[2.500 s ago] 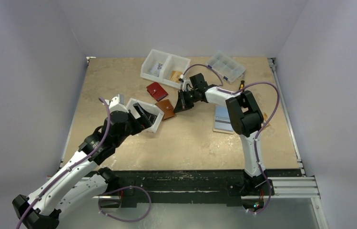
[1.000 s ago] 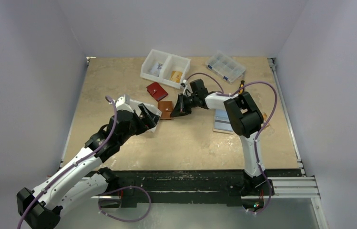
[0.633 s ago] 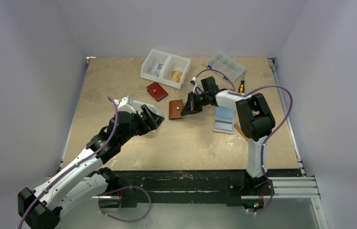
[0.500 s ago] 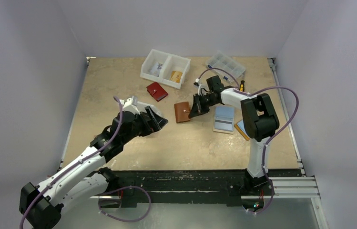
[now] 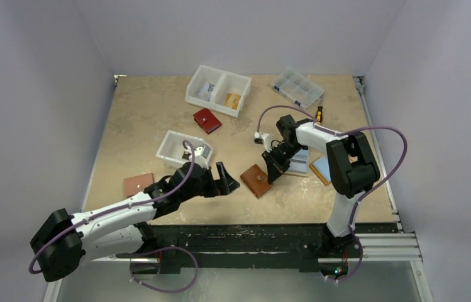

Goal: Take the credit cards out of the card holder
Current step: Move the card holder to the center of the board, then open the card holder at the center of the board.

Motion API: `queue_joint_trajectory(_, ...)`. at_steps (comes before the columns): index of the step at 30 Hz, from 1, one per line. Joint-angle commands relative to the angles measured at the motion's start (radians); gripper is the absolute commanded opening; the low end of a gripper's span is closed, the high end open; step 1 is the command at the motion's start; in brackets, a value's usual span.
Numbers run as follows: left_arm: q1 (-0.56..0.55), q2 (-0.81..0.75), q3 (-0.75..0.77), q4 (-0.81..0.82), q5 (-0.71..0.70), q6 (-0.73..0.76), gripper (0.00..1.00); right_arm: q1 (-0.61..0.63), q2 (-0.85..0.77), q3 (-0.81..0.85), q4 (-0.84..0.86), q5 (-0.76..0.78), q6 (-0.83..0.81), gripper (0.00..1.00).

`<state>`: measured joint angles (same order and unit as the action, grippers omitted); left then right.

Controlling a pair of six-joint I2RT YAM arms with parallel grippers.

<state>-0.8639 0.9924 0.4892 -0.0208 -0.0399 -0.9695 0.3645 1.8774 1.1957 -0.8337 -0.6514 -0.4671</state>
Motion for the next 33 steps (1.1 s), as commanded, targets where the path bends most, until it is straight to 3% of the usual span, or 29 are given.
queue_joint_trajectory(1,-0.045,0.045,-0.035,0.166,-0.068,-0.042,0.94,0.053,-0.049,-0.042,-0.056,0.043,-0.126,0.0)
queue_joint_trajectory(6,-0.112,0.113,-0.036,0.189,-0.136,-0.029,0.93,0.092,-0.106,-0.041,-0.018,0.039,-0.11,0.33)
queue_joint_trajectory(12,-0.173,0.137,-0.063,0.245,-0.19,0.044,0.89,0.091,-0.218,-0.03,0.019,0.103,-0.179,0.54)
queue_joint_trajectory(18,-0.176,0.12,-0.123,0.319,-0.24,0.058,0.88,0.093,-0.328,-0.034,-0.029,-0.097,-0.454,0.66)
queue_joint_trajectory(22,-0.177,0.102,-0.124,0.321,-0.271,0.077,0.88,0.095,-0.398,-0.129,-0.037,-0.251,-0.762,0.86)
queue_joint_trajectory(25,-0.176,0.103,-0.13,0.34,-0.279,0.152,0.88,0.096,-0.392,-0.154,-0.139,-0.283,-1.066,0.9)
queue_joint_trajectory(27,-0.175,0.104,-0.14,0.363,-0.282,0.197,0.88,0.097,-0.373,-0.15,-0.18,-0.285,-1.141,0.88)
queue_joint_trajectory(33,-0.175,0.141,-0.155,0.451,-0.265,0.25,0.88,0.102,-0.402,-0.189,-0.032,-0.202,-1.029,0.84)
